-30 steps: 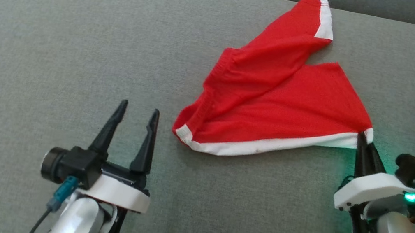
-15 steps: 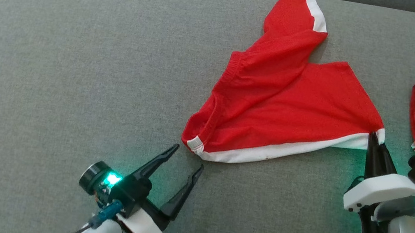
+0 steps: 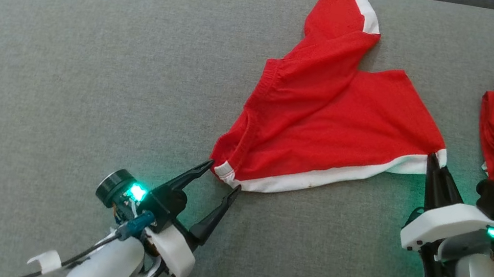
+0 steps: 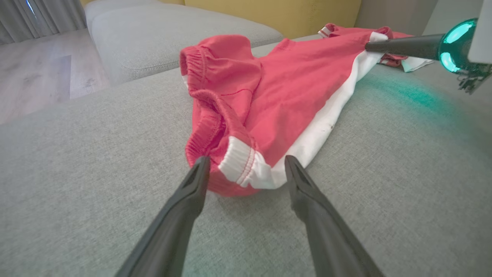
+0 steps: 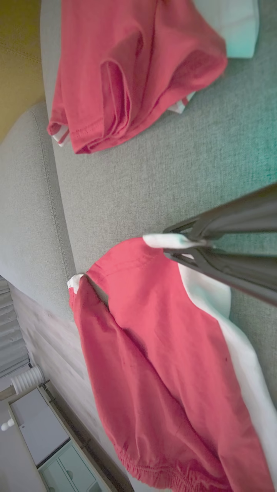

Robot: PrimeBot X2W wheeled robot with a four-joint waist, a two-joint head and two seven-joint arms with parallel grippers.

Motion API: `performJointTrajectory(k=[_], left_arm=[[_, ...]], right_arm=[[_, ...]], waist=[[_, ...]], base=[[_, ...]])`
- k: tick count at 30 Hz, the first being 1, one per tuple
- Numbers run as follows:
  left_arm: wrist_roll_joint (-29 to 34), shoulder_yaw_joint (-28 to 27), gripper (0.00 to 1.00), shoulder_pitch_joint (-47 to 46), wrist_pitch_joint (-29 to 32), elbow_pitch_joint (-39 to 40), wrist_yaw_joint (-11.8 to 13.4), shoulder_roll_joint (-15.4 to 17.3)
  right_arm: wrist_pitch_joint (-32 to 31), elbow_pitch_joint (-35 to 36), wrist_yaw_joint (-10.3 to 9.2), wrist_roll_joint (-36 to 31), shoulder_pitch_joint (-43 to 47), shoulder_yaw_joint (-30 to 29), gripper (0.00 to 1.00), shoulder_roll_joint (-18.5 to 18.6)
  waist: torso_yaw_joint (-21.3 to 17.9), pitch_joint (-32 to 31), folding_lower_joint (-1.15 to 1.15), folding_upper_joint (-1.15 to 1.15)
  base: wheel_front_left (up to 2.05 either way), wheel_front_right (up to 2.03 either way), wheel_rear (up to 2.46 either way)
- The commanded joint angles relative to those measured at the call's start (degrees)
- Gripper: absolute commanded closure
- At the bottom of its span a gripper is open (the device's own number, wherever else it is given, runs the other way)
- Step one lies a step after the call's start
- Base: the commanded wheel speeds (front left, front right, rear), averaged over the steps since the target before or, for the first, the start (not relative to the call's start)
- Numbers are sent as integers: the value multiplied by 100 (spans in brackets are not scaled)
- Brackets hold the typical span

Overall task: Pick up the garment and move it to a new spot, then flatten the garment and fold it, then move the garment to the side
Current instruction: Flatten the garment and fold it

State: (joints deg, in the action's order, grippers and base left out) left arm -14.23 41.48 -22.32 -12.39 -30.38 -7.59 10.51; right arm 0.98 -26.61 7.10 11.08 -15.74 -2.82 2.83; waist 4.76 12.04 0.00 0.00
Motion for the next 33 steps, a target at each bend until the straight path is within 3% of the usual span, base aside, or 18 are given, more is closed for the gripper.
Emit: performJointTrajectory(k=[1, 10, 11, 13, 20, 33], left_arm=[[-53, -111, 0, -270, -6, 76, 11, 136], [-243, 34, 1, -415, -4, -143, 10, 154], [-270, 55, 25, -431, -7, -161, 10, 151], [-339, 106, 100, -458, -13, -188, 10, 146], [-523, 71, 100, -554, -99, -224, 40, 177], [-808, -587, 100, -452, -255, 368, 347, 203]], right_arm=[[7, 215, 39, 25, -37, 160, 100, 5], [-29, 256, 39, 43, -20, 235, 100, 5], [-35, 261, 39, 42, -17, 240, 100, 5], [-44, 273, 39, 40, -14, 249, 100, 5], [-89, 353, 39, 63, -19, 317, 100, 5], [-136, 764, 39, 29, -85, 270, 100, 5]], waist=[[-20, -5, 0, 0], [-74, 0, 0, 0], [-77, 3, 0, 0], [-81, 9, 0, 0], [-72, 20, 0, 0], [79, -19, 0, 0]], base=[[0, 0, 0], [0, 0, 0], [0, 0, 0], [0, 0, 0], [0, 0, 0], [0, 0, 0]])
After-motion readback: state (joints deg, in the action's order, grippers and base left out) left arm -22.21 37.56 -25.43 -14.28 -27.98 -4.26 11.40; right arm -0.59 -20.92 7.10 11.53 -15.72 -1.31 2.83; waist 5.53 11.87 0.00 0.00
